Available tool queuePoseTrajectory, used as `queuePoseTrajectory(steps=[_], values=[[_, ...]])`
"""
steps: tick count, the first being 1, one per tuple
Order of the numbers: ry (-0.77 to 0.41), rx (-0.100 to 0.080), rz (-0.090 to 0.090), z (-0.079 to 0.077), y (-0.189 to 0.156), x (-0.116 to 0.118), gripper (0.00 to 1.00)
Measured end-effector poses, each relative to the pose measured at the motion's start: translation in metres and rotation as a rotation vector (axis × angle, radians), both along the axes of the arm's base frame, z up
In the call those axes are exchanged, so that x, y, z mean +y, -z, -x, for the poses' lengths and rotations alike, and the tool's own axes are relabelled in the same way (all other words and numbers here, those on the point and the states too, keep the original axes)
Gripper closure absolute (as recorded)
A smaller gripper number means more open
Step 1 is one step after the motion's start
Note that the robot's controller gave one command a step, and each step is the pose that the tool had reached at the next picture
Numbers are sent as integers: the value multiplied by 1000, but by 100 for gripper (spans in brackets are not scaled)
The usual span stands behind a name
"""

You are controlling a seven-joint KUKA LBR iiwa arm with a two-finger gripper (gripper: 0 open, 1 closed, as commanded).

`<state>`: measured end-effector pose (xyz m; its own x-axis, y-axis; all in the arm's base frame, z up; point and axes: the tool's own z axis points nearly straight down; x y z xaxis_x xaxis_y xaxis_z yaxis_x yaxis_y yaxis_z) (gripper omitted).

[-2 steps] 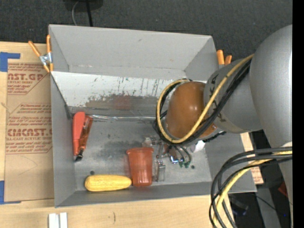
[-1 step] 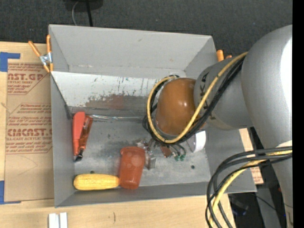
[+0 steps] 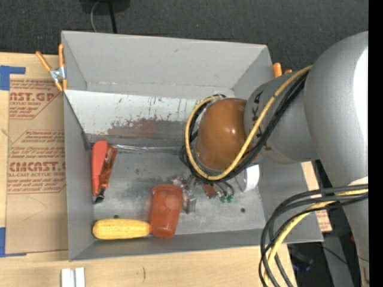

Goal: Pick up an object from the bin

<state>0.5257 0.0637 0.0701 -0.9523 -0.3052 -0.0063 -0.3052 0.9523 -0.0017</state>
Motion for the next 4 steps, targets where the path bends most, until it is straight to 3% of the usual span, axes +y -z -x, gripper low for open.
queuePoseTrajectory(steps=[1,2,3,4], values=[[27,-3,-1,-18,-124,-8,100],[27,-3,-1,-17,-124,-8,0],[27,-3,-1,-17,-124,-8,0],[-10,-10,-2,-6,-73,28,0]])
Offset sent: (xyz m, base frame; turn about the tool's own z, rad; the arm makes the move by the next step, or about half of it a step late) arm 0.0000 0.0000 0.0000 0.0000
